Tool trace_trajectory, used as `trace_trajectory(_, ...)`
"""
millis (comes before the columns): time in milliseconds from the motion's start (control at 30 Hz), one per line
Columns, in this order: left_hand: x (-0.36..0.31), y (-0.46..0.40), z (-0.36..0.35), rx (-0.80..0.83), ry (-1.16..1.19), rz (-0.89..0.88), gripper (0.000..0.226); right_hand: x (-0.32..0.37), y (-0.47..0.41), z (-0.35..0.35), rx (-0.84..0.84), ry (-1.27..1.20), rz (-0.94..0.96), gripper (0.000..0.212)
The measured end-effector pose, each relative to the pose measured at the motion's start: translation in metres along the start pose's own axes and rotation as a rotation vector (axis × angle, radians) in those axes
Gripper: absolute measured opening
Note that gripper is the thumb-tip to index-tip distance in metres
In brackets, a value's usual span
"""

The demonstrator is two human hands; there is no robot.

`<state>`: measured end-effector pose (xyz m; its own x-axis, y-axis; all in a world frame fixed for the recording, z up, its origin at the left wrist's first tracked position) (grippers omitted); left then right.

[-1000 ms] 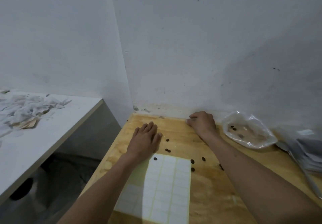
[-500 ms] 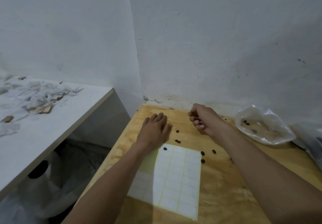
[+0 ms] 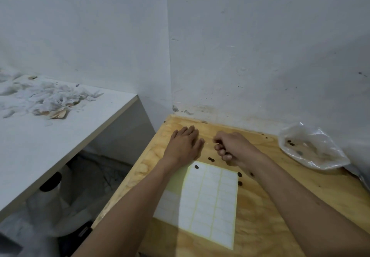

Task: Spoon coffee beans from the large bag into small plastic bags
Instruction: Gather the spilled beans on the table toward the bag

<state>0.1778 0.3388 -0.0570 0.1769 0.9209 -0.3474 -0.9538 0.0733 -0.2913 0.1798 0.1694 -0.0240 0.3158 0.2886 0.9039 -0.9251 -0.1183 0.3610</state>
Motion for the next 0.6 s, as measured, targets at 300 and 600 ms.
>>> trace_trajectory(300,0.003,-0.001,-0.003,-0.027,0.013,-0.017,0.037,-0.009,0.036,0.011,-0.105,0.537,0.388,0.021)
trace_trajectory(600,-0.001,0.003,0.002,-0.037,0.037,-0.009,0.038,-0.018,0.032,0.002,-0.159,0.509,0.444,0.010)
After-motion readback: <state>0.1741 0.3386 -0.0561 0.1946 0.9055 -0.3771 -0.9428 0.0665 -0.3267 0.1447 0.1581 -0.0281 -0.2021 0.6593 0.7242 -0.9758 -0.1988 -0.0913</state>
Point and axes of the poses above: each hand's wrist, its own y-axis away from the middle knuckle, its own z-axis out of the back of the hand, x = y × z, the point moved 5 cm from there along -y, towards the middle knuckle, and after that the axes turned 4 degrees about -x, right-handed, at the moved point
